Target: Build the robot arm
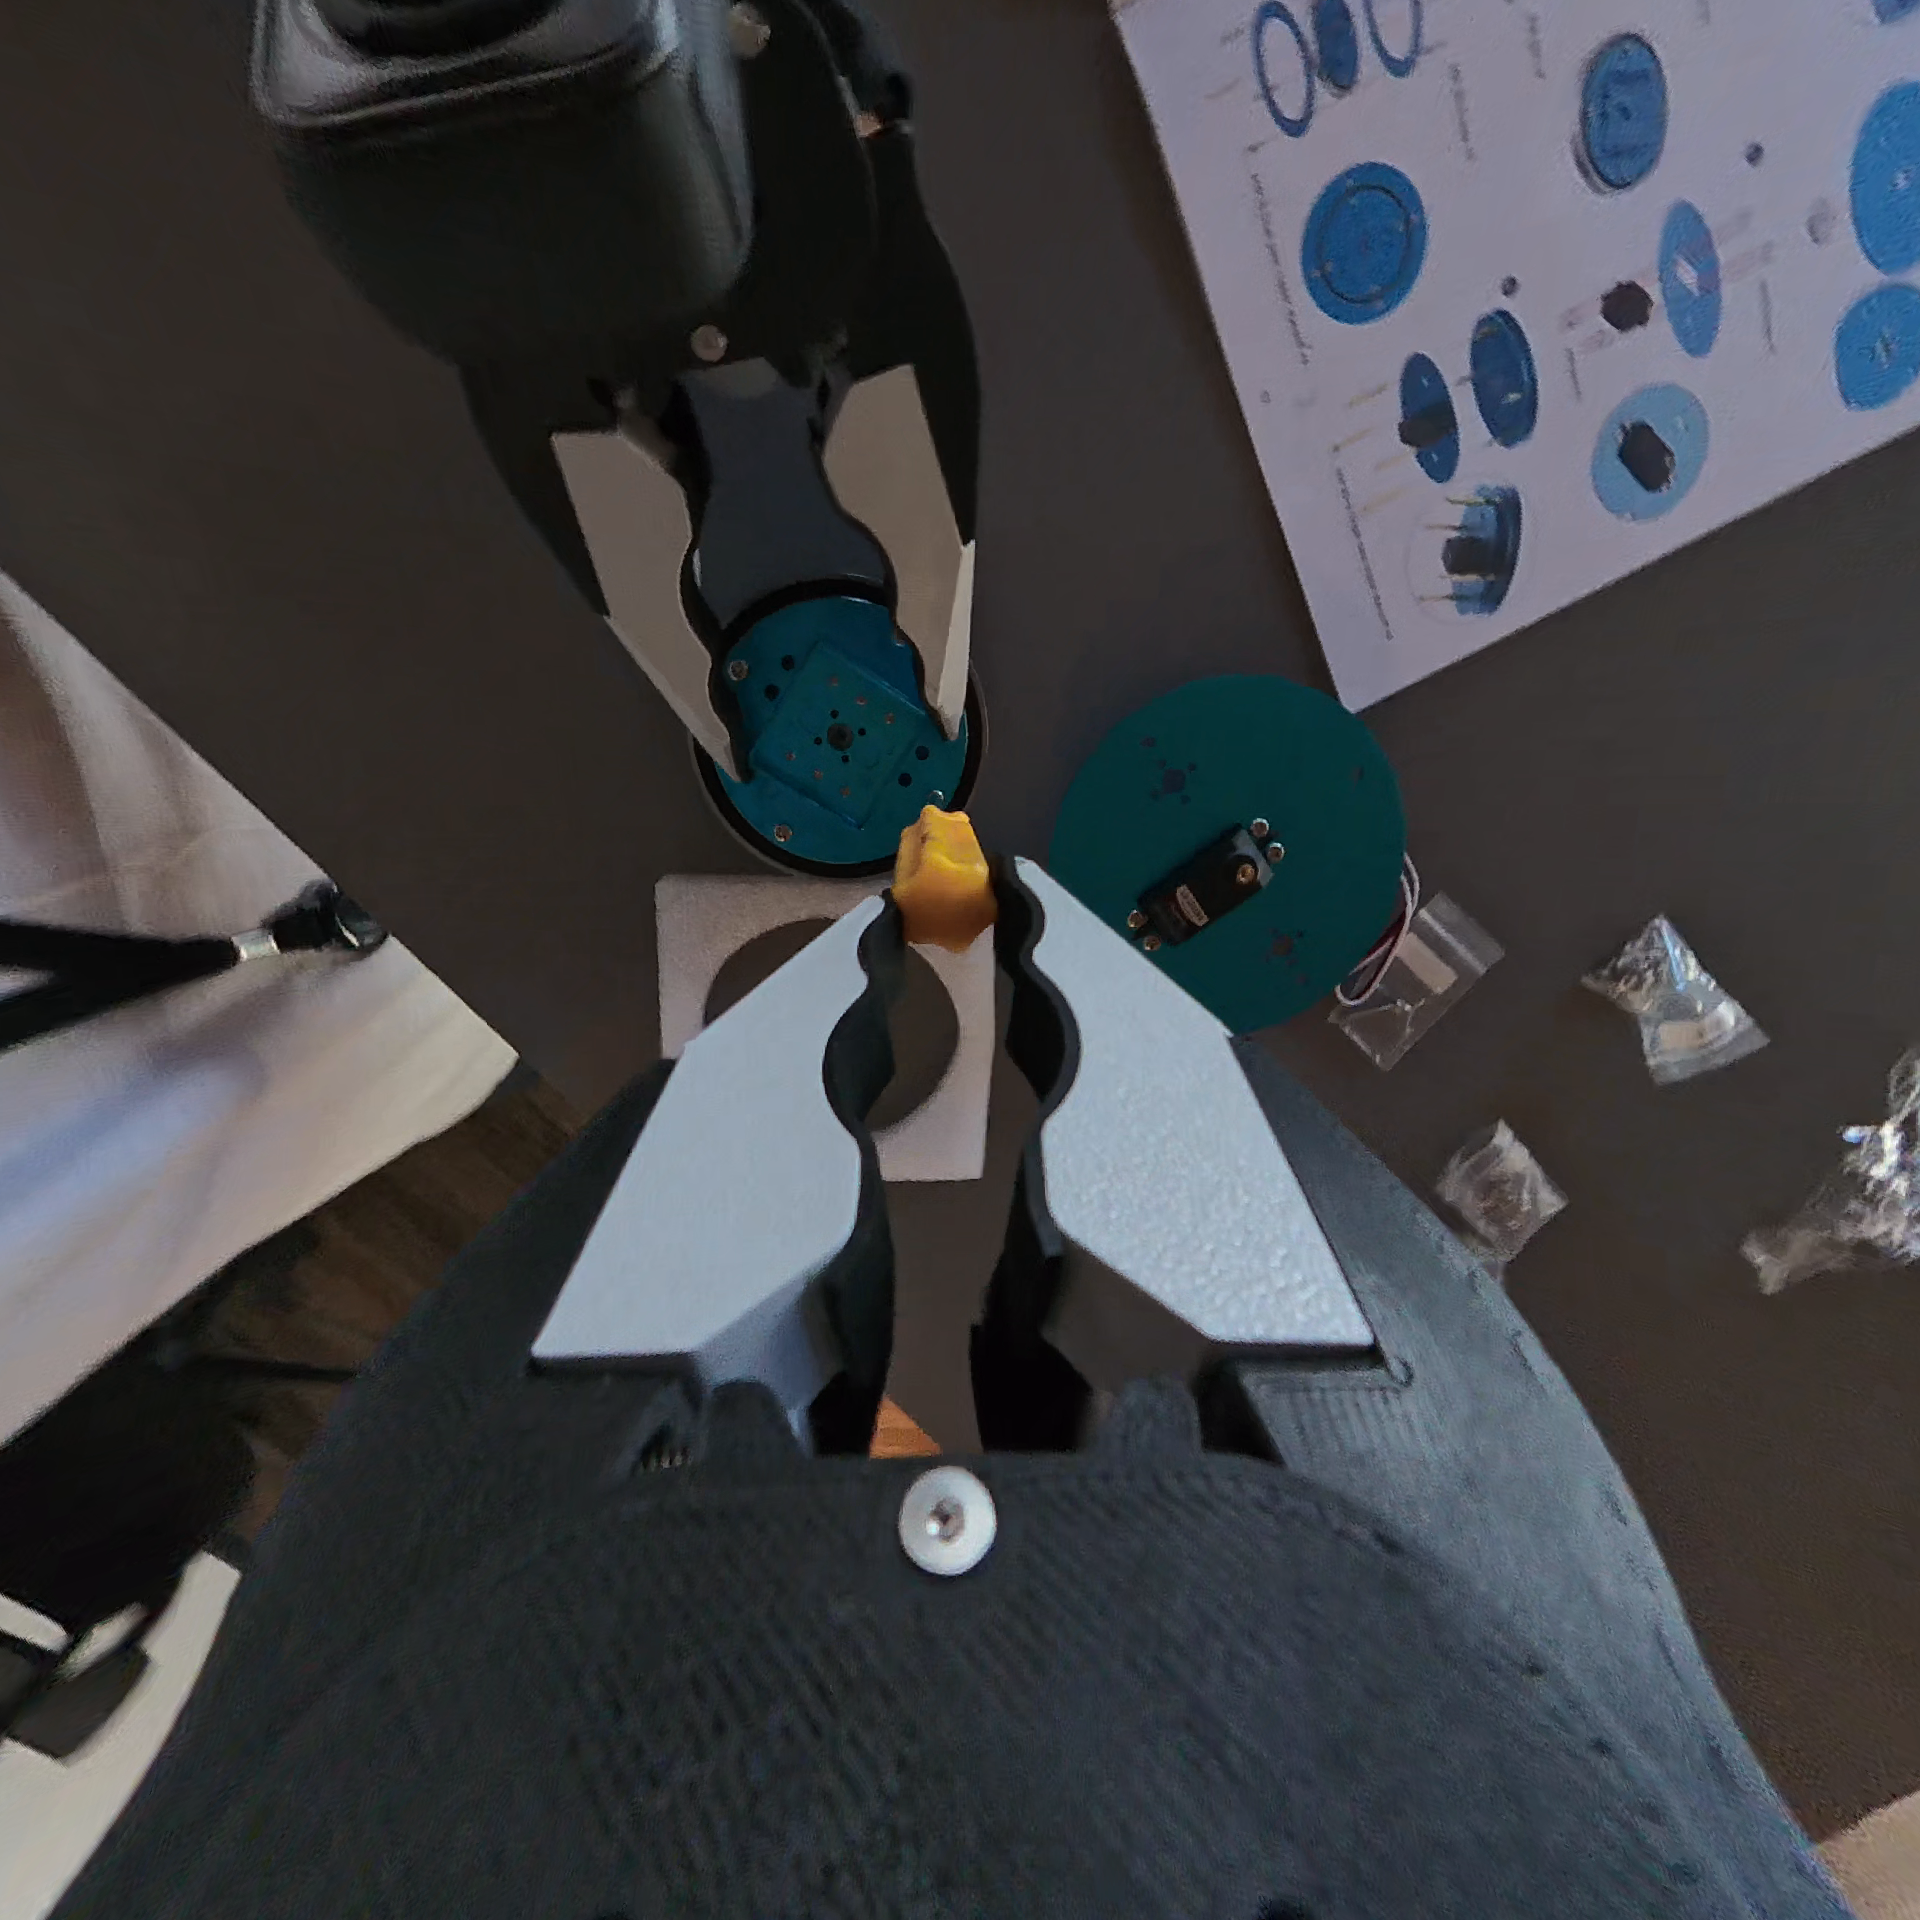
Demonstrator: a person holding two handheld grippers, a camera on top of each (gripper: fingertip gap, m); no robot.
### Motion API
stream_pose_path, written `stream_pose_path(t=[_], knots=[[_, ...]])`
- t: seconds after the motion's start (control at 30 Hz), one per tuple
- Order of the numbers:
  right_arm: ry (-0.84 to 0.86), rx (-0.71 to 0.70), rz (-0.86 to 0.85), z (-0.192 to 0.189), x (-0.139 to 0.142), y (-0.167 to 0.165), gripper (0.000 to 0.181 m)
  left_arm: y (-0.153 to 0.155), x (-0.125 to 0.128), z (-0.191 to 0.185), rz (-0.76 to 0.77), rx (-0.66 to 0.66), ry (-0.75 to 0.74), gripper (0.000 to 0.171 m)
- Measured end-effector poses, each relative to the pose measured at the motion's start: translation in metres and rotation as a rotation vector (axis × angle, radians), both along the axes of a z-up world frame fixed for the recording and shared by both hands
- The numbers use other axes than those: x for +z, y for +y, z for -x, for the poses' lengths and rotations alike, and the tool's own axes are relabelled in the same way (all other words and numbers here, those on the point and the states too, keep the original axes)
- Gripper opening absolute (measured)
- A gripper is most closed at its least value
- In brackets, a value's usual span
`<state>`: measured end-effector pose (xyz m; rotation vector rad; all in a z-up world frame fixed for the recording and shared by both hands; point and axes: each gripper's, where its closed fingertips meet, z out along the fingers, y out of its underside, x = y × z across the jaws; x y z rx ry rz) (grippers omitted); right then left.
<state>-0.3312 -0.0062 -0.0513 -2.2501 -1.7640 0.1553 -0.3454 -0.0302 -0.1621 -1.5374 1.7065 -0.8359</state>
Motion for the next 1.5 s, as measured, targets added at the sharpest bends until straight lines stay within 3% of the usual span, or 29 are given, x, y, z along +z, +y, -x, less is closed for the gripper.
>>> stream_pose_path(t=[0.2, 0.77, 0.9, 0.97, 1.0, 1.13, 1.23, 1.27, 1.3, 1.37, 1.4, 1.5], knots=[[0.077, -0.227, 0.013, -0.002, 0.000, 0.006, 0.015, 0.000, 0.000, -0.002, 0.000, 0.016, -0.008, 0.062], [0.205, -0.462, -0.067, -0.005, 0.000, 0.006, 0.011, 0.001, 0.000, -0.005, -0.005, 0.095, 0.018, 0.061], [0.197, -0.426, -0.109, -0.003, 0.000, 0.002, 0.011, 0.001, 0.001, -0.004, -0.024, 0.072, 0.026, 0.061], [0.203, -0.402, -0.140, 0.000, 0.000, 0.000, 0.011, 0.005, 0.018, -0.006, -0.032, 0.065, -0.039, 0.073], [0.217, -0.396, -0.149, 0.001, 0.000, 0.000, 0.011, 0.008, 0.032, -0.008, -0.026, 0.070, -0.094, 0.072], [0.273, -0.399, -0.150, 0.000, 0.000, 0.003, 0.010, 0.015, 0.084, -0.019, -0.003, 0.087, -0.288, 0.044], [0.344, -0.401, -0.133, 0.000, 0.000, 0.002, 0.011, 0.025, 0.089, -0.031, -0.120, 0.130, -0.283, 0.030], [0.373, -0.397, -0.142, -0.001, 0.000, 0.003, 0.010, 0.025, 0.089, -0.034, -0.154, 0.127, -0.282, 0.018], [0.400, -0.379, -0.163, -0.004, 0.000, 0.005, 0.011, 0.027, 0.089, -0.036, -0.177, 0.137, -0.286, 0.018], [0.491, -0.276, -0.191, -0.004, 0.001, 0.005, 0.015, 0.024, 0.089, -0.037, -0.142, 0.114, -0.290, 0.018], [0.574, -0.248, -0.220, -0.003, 0.005, 0.008, 0.027, 0.024, 0.088, -0.036, -0.118, 0.104, -0.289, 0.017], [0.907, -0.156, -0.209, 0.006, 0.025, 0.010, 0.032, 0.023, 0.088, -0.035, -0.115, 0.087, -0.299, 0.017]])
